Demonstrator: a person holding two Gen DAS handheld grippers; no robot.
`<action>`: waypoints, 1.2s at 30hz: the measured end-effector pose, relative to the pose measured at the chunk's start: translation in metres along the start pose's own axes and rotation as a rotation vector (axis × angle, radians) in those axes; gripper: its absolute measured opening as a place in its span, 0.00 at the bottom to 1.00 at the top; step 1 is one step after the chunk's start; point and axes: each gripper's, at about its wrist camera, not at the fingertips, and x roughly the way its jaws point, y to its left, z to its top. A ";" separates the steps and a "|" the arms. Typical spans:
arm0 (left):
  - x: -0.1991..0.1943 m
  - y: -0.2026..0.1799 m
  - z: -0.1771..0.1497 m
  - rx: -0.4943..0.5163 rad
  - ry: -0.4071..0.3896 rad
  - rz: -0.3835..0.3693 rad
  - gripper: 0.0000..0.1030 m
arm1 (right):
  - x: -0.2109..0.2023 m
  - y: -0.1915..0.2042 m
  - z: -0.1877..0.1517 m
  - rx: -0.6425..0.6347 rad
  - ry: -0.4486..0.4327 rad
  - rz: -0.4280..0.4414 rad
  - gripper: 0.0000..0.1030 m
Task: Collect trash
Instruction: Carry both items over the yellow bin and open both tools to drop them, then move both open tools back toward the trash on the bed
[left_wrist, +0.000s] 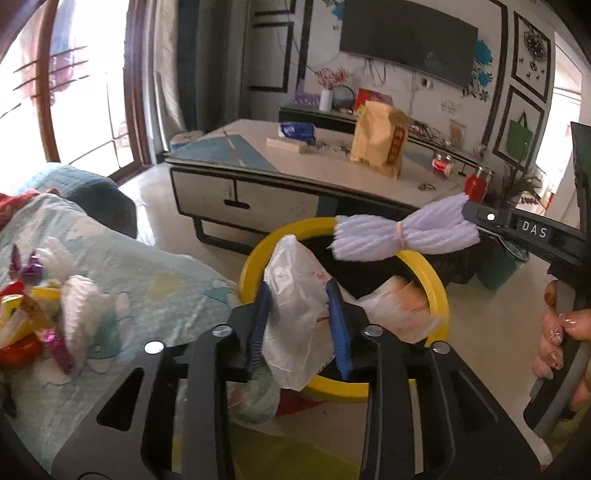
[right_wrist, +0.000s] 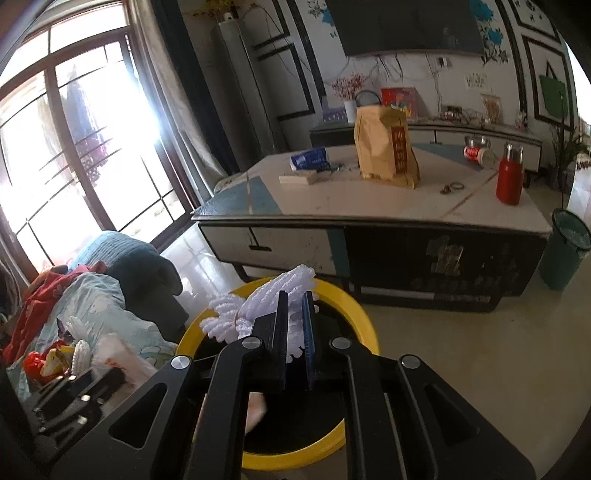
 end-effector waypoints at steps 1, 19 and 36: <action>0.003 0.000 0.000 -0.003 0.002 -0.008 0.32 | 0.003 -0.002 -0.001 0.009 0.011 0.002 0.16; -0.058 0.038 -0.002 -0.180 -0.141 0.011 0.89 | -0.016 0.028 -0.006 -0.022 -0.043 0.114 0.66; -0.153 0.090 -0.020 -0.278 -0.323 0.206 0.89 | -0.057 0.118 -0.022 -0.225 -0.081 0.328 0.75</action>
